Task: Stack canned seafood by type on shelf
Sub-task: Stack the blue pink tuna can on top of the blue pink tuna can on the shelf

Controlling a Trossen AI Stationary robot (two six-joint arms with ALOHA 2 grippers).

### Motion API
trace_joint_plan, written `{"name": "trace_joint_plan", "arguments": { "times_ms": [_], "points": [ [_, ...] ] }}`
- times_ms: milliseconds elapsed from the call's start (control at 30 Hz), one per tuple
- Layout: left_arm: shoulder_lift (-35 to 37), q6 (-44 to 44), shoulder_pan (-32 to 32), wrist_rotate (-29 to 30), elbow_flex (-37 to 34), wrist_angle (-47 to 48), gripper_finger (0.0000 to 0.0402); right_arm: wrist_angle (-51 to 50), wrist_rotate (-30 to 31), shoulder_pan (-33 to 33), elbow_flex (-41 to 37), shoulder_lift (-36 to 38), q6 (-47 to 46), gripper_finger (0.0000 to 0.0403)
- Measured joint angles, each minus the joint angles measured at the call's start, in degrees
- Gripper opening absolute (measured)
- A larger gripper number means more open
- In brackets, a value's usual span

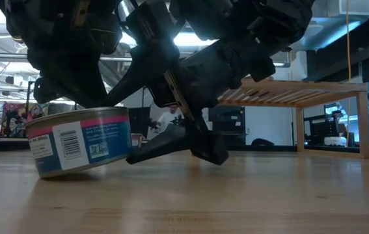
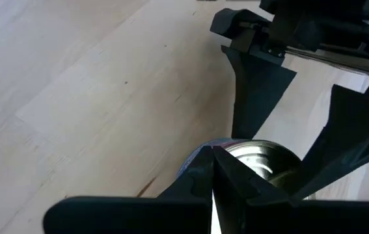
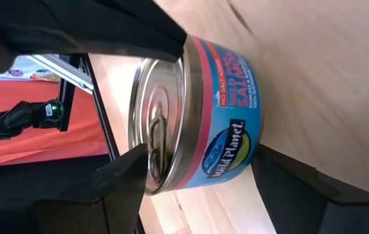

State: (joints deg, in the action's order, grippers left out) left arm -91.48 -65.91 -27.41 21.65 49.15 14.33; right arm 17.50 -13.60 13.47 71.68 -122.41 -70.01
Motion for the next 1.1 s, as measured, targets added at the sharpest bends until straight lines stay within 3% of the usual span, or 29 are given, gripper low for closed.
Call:
{"name": "trace_joint_plan", "arguments": {
  "times_ms": [633, 867, 1100],
  "points": [
    [-0.02, 0.70, -0.04, -0.11, 0.00, 0.00, 0.0000, -2.34, 2.62, -0.02, 0.00, 0.02, 2.97, 0.0268],
    [0.15, 3.37, 0.03, -5.21, 0.00, 0.05, 0.0003, -2.20, 0.56, -0.04, 0.00, 0.02, 6.14, 0.0268],
    [2.19, 7.50, 1.24, -5.68, 0.00, 2.55, 0.0027, -2.31, -1.59, -0.04, 0.00, 0.02, 6.90, 0.0268]
  ]
}}
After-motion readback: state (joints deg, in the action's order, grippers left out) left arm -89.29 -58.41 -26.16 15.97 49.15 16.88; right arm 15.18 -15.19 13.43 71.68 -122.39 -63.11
